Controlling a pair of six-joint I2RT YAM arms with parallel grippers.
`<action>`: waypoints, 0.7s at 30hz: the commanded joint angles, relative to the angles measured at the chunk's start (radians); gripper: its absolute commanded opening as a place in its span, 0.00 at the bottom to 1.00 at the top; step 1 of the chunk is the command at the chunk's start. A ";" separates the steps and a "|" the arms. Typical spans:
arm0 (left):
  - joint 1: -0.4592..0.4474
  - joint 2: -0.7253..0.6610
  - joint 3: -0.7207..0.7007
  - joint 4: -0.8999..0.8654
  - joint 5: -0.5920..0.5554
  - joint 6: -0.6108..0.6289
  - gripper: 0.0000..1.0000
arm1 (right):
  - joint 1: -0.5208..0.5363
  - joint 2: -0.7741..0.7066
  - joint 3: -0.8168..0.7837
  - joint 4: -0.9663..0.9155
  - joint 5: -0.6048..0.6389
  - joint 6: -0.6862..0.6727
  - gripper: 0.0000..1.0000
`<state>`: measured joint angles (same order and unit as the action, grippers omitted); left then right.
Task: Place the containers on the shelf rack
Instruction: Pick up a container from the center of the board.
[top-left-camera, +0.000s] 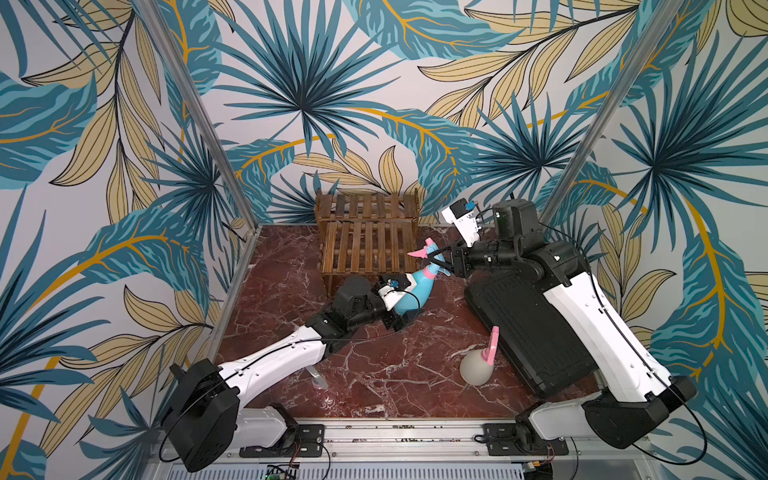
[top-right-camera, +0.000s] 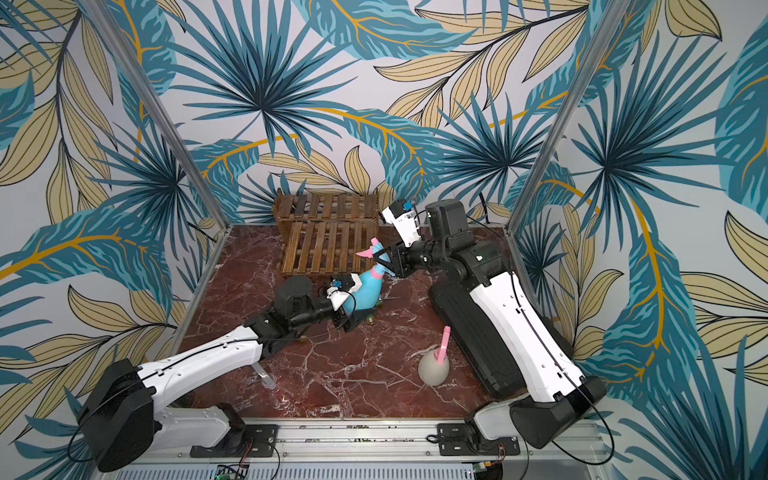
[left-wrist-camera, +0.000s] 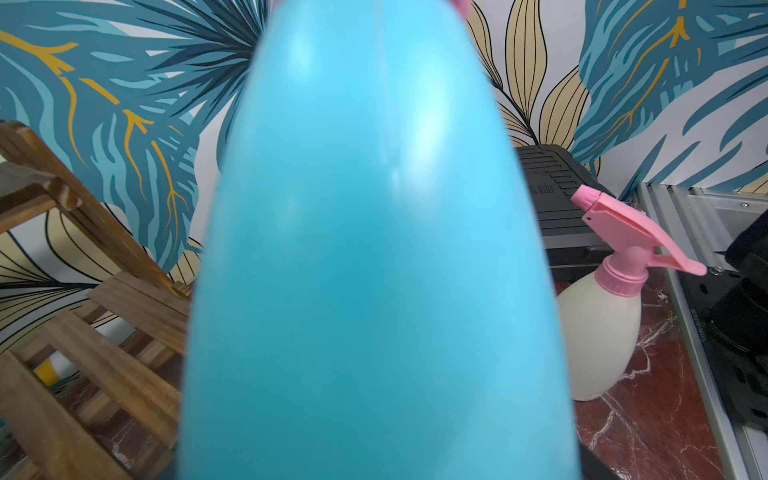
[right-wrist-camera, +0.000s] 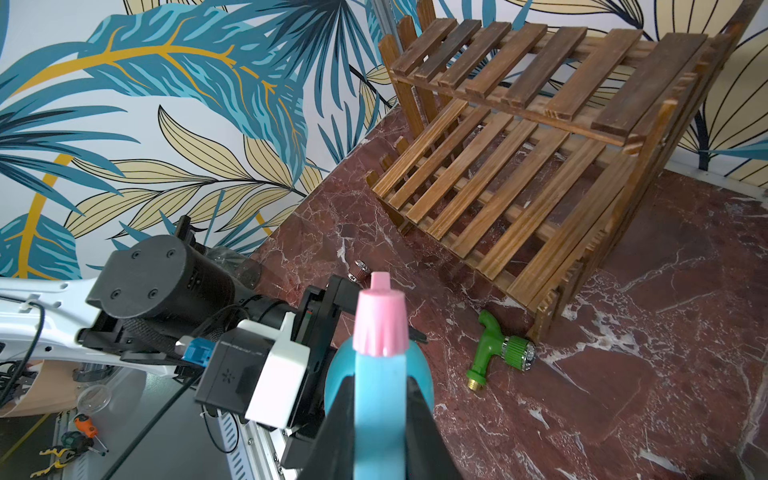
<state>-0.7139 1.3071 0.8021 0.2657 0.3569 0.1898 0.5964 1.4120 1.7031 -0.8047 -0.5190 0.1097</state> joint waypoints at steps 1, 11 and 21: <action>-0.002 -0.001 -0.011 0.085 0.036 -0.043 0.82 | 0.000 -0.031 -0.033 0.041 0.024 0.022 0.17; -0.001 -0.028 -0.047 0.153 -0.003 -0.233 0.69 | 0.000 -0.175 -0.199 0.340 0.074 0.093 0.69; 0.002 -0.034 -0.059 0.230 -0.004 -0.371 0.68 | 0.006 -0.269 -0.472 0.761 0.085 0.320 0.83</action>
<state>-0.7143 1.2995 0.7521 0.4179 0.3561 -0.1280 0.5964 1.1400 1.2892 -0.2054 -0.4343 0.3225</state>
